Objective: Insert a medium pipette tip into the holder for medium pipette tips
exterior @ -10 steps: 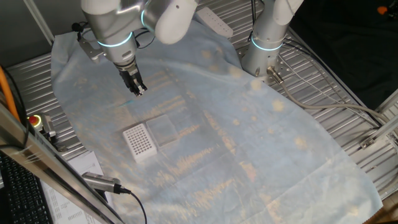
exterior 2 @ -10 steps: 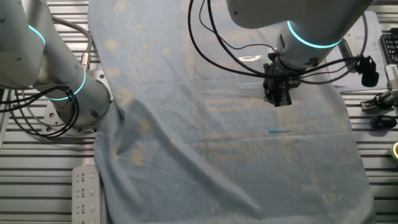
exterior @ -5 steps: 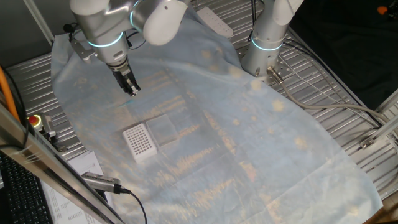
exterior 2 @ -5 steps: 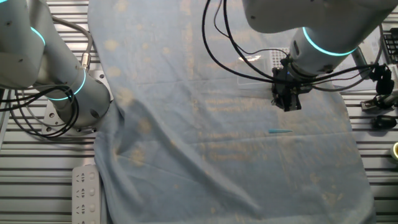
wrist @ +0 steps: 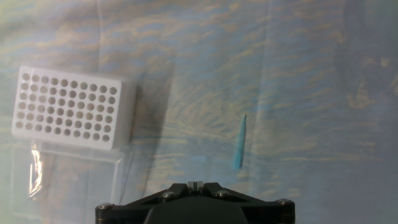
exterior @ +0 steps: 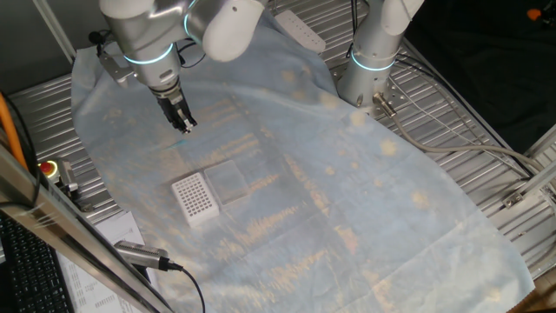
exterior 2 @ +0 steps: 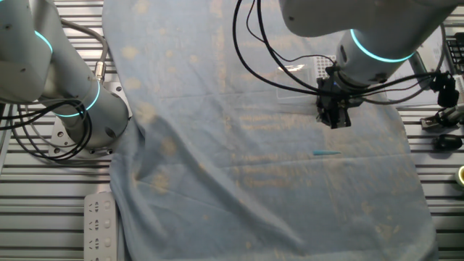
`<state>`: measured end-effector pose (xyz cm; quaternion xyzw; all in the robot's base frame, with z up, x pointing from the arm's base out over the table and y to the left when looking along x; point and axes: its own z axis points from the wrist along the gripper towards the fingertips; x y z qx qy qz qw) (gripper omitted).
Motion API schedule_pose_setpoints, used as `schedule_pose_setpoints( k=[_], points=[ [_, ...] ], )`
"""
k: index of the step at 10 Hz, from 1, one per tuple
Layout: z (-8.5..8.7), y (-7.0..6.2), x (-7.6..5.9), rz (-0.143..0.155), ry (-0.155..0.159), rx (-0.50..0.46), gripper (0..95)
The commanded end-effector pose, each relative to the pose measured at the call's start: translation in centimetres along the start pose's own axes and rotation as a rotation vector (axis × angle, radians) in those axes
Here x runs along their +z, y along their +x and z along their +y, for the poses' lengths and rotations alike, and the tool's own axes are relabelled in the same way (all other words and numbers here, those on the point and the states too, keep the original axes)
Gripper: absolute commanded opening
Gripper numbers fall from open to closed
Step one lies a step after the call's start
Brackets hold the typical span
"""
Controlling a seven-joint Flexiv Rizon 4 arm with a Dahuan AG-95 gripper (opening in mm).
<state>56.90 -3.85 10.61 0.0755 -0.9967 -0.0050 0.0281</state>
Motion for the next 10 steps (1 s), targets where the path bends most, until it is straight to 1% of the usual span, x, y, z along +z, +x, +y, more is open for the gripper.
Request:
schedule_pose_setpoints(
  k=[1,2,3,5,6,7,8,9,10],
  points=[
    [0.0,0.1,-0.1,-0.029,0.003,0.044,0.0],
    [0.0,0.1,-0.1,-0.04,0.005,0.036,0.0],
    [-0.4,0.0,0.0,-0.065,0.006,0.033,0.0],
    [-2.1,-0.5,0.5,-0.09,0.009,0.017,0.0],
    [-2.8,-0.7,0.8,-0.102,0.01,0.012,0.0],
    [-3.2,-0.9,1.1,-0.108,0.01,0.006,0.0],
    [-3.7,-1.5,1.7,-0.112,0.011,0.002,19.0],
    [-3.8,-1.6,2.1,-0.115,0.011,0.004,19.0],
    [-3.9,-1.7,2.7,-0.127,0.012,-0.002,19.0]
  ],
)
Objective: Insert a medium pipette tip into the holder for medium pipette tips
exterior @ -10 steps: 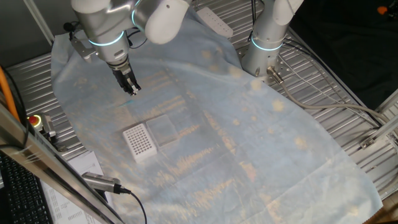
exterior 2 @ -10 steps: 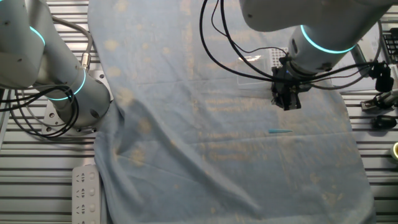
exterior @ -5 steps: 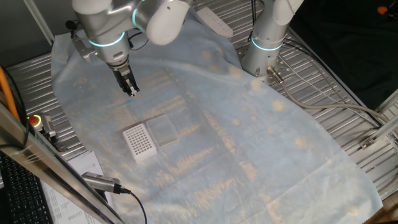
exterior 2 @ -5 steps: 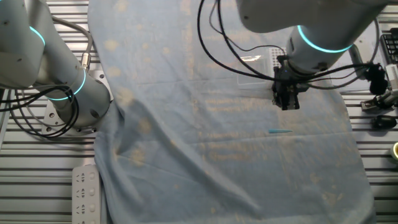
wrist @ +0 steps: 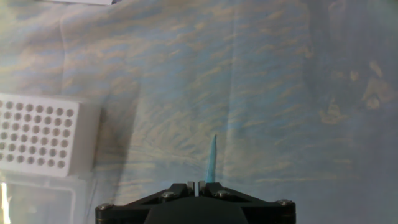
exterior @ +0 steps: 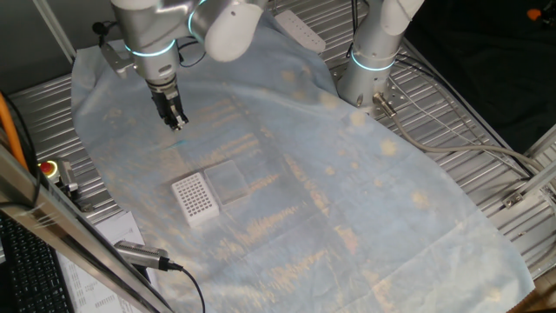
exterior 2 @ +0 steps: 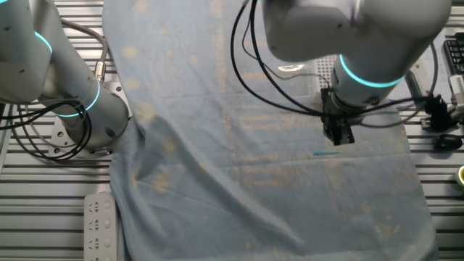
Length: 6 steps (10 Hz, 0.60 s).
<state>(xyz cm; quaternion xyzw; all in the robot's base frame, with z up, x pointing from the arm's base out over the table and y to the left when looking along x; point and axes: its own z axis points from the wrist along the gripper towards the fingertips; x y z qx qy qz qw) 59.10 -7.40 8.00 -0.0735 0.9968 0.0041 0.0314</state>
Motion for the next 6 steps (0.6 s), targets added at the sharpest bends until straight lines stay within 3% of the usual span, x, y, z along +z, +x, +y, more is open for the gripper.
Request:
schedule_pose_setpoints(
  k=[1,3,6],
  points=[
    [-0.1,0.1,0.5,-0.013,0.002,-0.012,19.0],
    [-0.2,0.2,1.0,-0.003,0.006,-0.008,19.0],
    [-0.3,0.3,1.8,-0.012,0.008,-0.002,19.0]
  ],
)
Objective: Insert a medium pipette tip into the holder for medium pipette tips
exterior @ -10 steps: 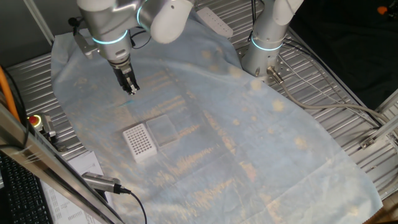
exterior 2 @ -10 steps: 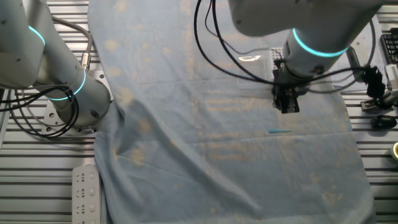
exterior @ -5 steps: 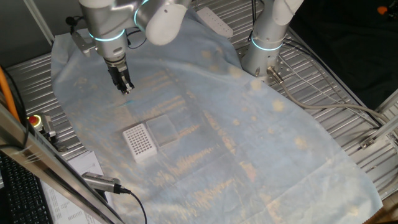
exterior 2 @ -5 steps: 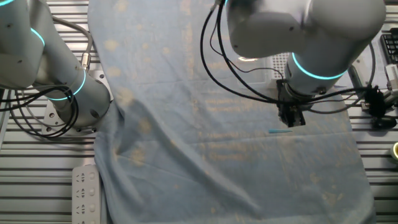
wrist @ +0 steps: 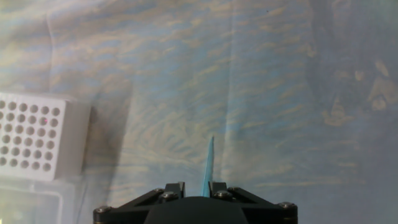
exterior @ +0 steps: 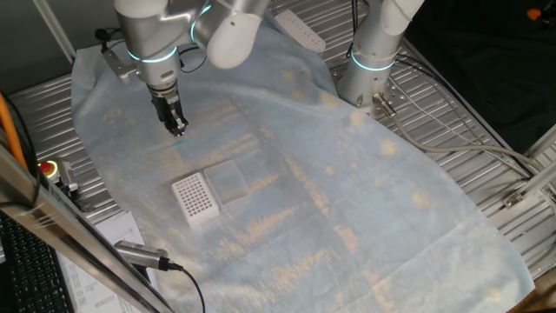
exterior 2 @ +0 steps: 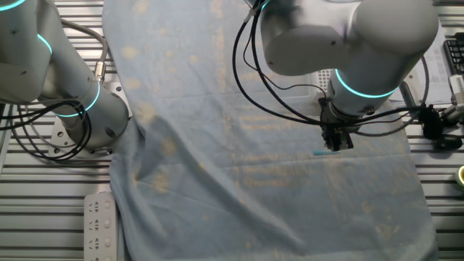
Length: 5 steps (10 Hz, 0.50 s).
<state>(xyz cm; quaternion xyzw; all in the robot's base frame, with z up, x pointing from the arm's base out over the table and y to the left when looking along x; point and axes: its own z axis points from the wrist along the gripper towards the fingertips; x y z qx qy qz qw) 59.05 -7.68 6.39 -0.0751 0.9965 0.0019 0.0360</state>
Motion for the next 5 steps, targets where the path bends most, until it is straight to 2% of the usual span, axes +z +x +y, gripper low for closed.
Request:
schedule_pose_setpoints(
  k=[1,5],
  points=[
    [-0.13,0.14,0.3,-0.003,0.004,0.0,19.0],
    [-0.97,0.53,1.26,-0.015,0.004,-0.002,19.0]
  ],
)
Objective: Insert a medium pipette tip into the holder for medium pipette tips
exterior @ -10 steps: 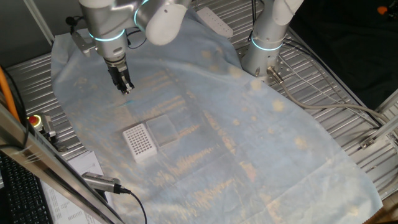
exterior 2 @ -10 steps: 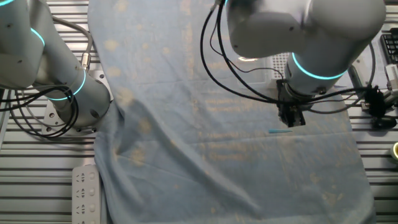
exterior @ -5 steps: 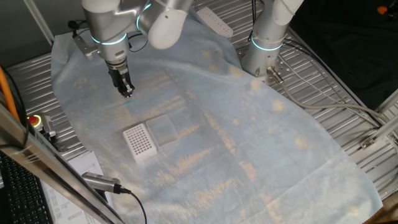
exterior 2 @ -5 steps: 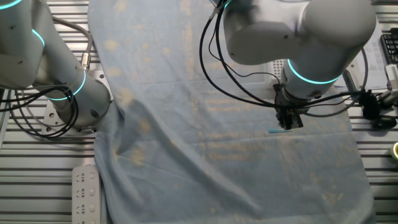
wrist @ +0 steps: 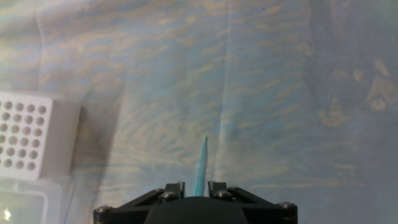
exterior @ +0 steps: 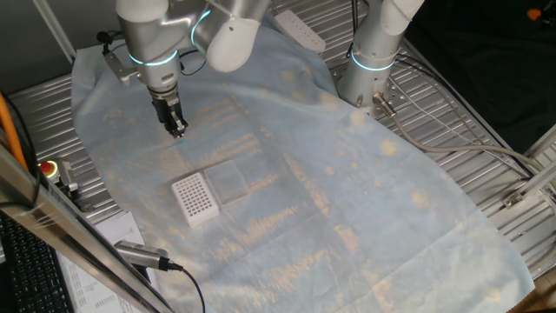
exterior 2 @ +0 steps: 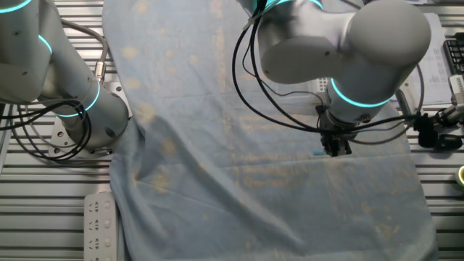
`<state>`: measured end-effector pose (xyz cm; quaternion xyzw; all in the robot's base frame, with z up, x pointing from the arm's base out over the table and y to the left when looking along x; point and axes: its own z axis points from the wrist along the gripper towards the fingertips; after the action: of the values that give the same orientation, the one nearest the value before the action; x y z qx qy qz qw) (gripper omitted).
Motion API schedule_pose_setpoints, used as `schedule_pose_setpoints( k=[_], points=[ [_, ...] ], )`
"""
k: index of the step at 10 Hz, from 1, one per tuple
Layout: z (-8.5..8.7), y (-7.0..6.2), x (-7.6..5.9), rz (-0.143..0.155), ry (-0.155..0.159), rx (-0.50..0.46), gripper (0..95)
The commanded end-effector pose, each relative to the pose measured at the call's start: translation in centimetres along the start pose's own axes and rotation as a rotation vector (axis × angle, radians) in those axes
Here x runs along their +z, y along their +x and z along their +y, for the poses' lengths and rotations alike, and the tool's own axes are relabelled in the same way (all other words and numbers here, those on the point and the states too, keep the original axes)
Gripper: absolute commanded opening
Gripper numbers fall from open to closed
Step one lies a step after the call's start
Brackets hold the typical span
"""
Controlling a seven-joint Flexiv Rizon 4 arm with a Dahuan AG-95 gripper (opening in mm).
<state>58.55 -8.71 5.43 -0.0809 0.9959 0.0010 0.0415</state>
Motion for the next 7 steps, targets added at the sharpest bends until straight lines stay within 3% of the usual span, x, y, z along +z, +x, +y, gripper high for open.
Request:
schedule_pose_setpoints(
  k=[1,7],
  points=[
    [0.0,-0.1,0.7,-0.005,0.0,0.016,19.0],
    [0.0,0.9,2.8,-0.006,0.003,0.024,19.0]
  ],
)
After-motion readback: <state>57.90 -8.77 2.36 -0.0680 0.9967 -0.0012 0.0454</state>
